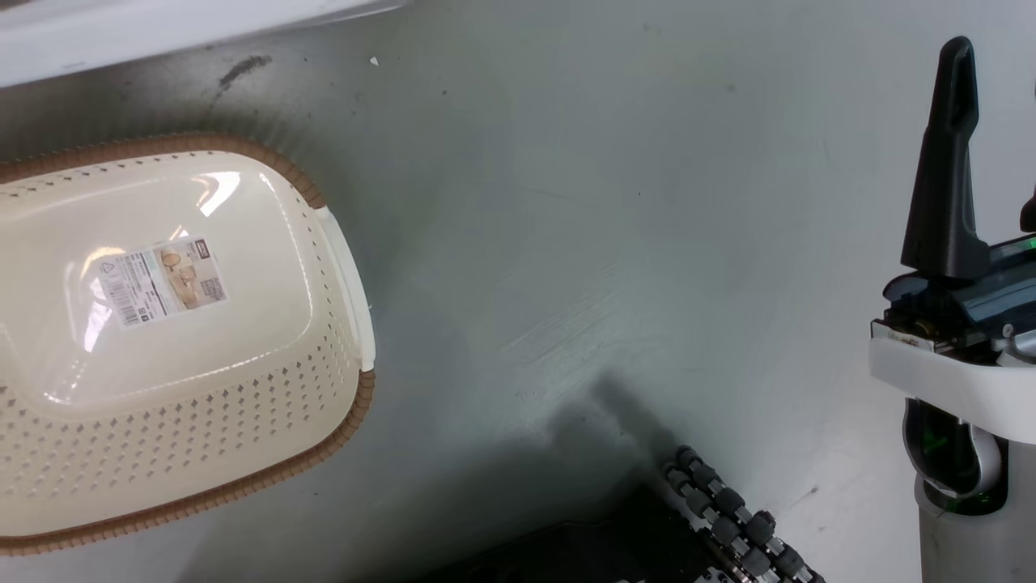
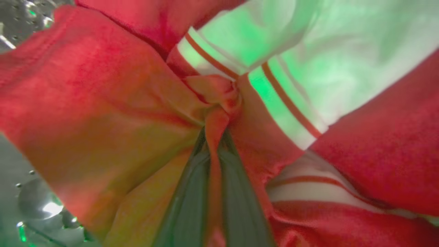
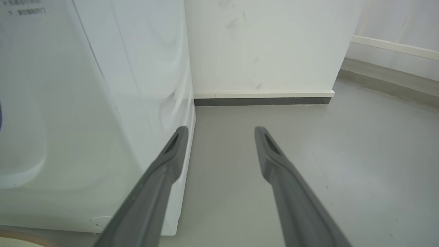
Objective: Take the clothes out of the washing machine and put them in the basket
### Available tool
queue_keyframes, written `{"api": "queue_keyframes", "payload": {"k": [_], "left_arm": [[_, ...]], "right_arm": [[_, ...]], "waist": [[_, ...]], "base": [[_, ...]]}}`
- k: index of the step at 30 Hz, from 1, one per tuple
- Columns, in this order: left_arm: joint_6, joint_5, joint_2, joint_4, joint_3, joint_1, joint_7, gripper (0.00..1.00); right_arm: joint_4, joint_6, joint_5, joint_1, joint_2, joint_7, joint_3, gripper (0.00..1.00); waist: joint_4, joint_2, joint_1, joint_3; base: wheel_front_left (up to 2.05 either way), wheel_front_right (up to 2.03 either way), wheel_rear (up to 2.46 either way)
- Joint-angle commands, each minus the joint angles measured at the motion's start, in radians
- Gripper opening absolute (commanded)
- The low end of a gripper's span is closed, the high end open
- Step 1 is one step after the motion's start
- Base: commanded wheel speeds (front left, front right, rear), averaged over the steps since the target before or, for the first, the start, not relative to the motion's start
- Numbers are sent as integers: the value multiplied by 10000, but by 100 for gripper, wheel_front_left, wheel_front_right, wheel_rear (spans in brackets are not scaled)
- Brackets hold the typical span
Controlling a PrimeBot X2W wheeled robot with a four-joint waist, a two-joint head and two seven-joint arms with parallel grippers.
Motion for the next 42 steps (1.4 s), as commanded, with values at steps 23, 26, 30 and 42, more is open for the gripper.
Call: {"api": "queue_keyframes", "payload": {"k": [23, 26, 30, 42], "left_arm": [[0, -2900, -732, -451, -1338, 4862, -5336, 0], [0, -3113, -902, -587, -1459, 5438, -5735, 0], [0, -3421, -1121, -889, -1648, 6649, -6520, 0], [326, -3819, -1569, -2326, -2006, 9723, -7774, 0]], "right_arm": [[1044, -7, -1067, 1092, 8, -21, 365, 100], [1156, -7, -1197, 1265, 6, -21, 372, 100], [1292, -7, -1396, 1630, 6, -21, 353, 100], [1808, -7, -1919, 3245, 6, -21, 283, 100]], "waist": [[1002, 0, -2, -4066], [1116, 0, -2, -4471], [1333, 0, -2, -5232], [2245, 0, -2, -7704]], "base": [[0, 0, 0], [0, 0, 0], [0, 0, 0], [0, 0, 0]]}}
